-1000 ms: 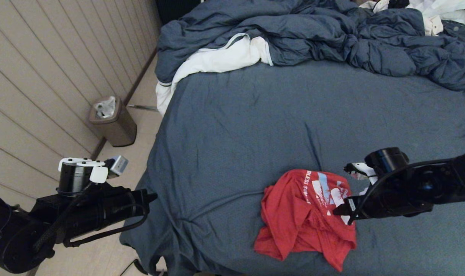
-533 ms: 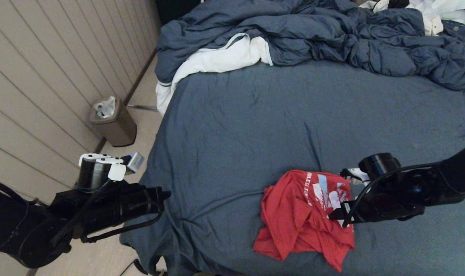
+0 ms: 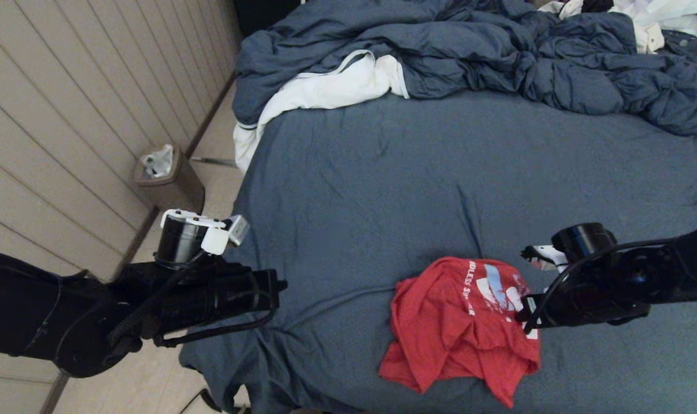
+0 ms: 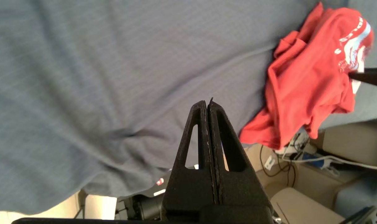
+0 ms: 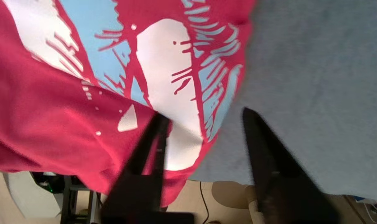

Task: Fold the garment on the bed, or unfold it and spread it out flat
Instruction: Fold the red T-shirt

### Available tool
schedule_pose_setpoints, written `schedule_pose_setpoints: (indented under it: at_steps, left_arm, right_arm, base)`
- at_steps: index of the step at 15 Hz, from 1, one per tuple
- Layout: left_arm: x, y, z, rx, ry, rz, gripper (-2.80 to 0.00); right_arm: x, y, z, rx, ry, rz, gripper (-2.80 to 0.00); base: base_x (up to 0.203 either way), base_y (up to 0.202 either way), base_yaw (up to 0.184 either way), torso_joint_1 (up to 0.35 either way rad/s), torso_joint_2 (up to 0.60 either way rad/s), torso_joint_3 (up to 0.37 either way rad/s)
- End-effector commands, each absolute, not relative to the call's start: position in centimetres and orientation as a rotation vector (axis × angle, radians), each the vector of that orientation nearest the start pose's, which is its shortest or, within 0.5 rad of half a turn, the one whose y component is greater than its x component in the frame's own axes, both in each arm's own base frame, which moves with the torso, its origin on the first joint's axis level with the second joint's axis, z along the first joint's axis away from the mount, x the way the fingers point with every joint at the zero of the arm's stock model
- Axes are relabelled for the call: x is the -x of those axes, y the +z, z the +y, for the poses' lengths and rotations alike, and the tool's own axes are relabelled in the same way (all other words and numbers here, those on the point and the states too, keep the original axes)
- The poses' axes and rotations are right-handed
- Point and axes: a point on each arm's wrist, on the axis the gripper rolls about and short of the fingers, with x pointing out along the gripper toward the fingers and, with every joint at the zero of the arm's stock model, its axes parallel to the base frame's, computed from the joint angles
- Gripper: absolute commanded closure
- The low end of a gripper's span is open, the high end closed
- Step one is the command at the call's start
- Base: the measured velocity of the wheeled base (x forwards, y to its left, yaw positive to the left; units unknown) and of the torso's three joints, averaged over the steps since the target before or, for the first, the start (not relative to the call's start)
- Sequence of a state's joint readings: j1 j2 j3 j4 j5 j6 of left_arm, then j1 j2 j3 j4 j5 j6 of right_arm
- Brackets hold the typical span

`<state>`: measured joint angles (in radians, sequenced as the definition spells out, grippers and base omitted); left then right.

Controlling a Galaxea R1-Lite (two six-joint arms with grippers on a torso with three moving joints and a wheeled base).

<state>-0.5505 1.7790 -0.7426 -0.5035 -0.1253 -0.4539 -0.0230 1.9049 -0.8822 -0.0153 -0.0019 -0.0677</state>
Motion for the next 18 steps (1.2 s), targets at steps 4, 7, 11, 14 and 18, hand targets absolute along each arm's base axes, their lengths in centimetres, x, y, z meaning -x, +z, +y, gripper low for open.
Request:
schedule_pose_setpoints:
  at_steps: [4, 7, 11, 14, 18]
  left_arm:
    - [-26.3, 13.2, -17.0, 0.314, -0.540, 0.665, 0.00]
    - [-26.2, 12.9, -17.0, 0.313, -0.540, 0.673, 0.00]
    - [-26.1, 12.9, -16.9, 0.313, -0.540, 0.674, 0.00]
    - [-26.0, 12.7, -16.9, 0.308, -0.539, 0.679, 0.00]
    - [-25.9, 12.5, -16.8, 0.306, -0.535, 0.687, 0.00]
  right_arm:
    - [-30.7, 8.7, -1.2, 0.045, -0.002, 1.010, 0.00]
    - [-30.4, 8.8, -3.3, 0.038, -0.048, 1.009, 0.00]
    - [-29.7, 9.0, -6.6, 0.071, -0.095, 1.012, 0.00]
    - [-29.4, 8.7, -6.6, 0.080, -0.089, 1.025, 0.00]
    - [-29.2, 8.8, -6.3, 0.081, -0.082, 1.024, -2.80]
  base:
    - [0.000, 0.000, 0.000, 0.000, 0.00, 0.000]
    - [0.000, 0.000, 0.000, 0.000, 0.00, 0.000]
    - [0.000, 0.000, 0.000, 0.000, 0.00, 0.000]
    - [0.000, 0.000, 0.000, 0.000, 0.00, 0.000]
    - [0.000, 0.000, 0.000, 0.000, 0.00, 0.000]
